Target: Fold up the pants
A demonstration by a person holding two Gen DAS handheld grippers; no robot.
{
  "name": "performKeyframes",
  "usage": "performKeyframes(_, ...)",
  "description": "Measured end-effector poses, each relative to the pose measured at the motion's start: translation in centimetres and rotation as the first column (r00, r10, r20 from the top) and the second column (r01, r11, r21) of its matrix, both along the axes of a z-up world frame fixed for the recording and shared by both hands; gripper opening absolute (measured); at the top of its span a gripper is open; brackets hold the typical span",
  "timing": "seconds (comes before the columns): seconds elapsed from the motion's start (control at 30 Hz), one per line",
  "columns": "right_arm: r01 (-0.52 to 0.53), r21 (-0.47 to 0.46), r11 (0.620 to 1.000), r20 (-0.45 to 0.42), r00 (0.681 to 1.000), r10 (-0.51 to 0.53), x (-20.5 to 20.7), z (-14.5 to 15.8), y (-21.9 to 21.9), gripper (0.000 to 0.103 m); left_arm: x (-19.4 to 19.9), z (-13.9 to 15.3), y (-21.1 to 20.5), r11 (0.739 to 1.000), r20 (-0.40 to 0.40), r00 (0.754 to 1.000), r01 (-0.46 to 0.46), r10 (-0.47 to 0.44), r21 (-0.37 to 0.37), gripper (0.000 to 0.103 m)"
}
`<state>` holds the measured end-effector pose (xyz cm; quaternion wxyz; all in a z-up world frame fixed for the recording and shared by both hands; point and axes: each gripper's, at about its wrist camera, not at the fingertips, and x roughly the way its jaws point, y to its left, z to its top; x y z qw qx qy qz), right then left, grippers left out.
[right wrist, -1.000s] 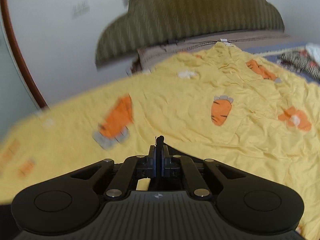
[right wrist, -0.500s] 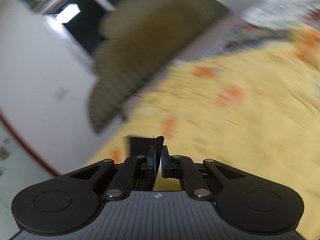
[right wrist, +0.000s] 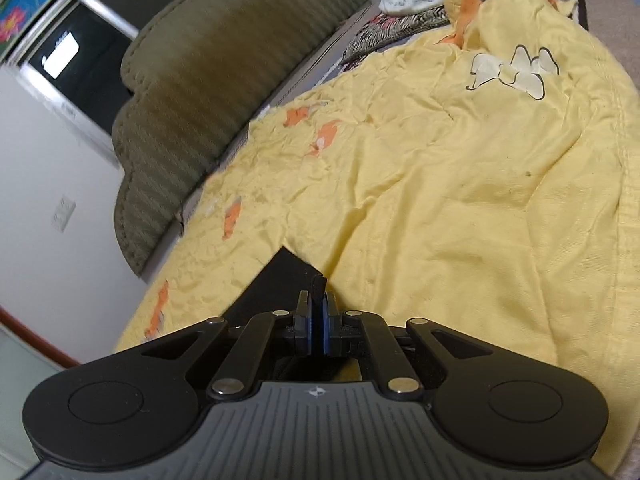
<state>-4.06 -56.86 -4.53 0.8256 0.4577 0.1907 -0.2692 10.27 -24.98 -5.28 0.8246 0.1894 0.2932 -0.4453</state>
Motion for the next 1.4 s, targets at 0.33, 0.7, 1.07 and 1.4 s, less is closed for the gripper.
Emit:
performKeyframes(0.33, -0.246, -0.471, 0.847, -0.281, 0.952, 0.120, 4.2, 5.7, 5.4, 0.023, 1.0, 3.4, 3.8, 0.995, -0.041, 0.996, -0.079, 0.077, -0.067, 0.087)
performKeyframes(0.7, -0.496, -0.444, 0.747, -0.437, 0.847, 0.302, 11.5, 2.4, 9.7, 0.028, 3.8, 1.3, 3.7, 0.976, -0.005, 0.978, -0.210, 0.210, 0.062, 0.089)
performKeyframes(1.07, -0.589, -0.534, 0.607, -0.349, 0.807, 0.476, 12.9, 5.9, 19.5, 0.057, 3.8, 5.7, 17.1, 0.855, 0.084, 0.851, -0.519, 0.518, -0.011, 0.092)
performKeyframes(1.4, -0.710, -0.702, -0.056, -0.369, 0.295, 0.881, 18.8, 7.5, 46.1, 0.055, 3.1, 10.1, 41.4, 0.260, 0.040, 0.258, -0.962, 0.965, -0.082, 0.092)
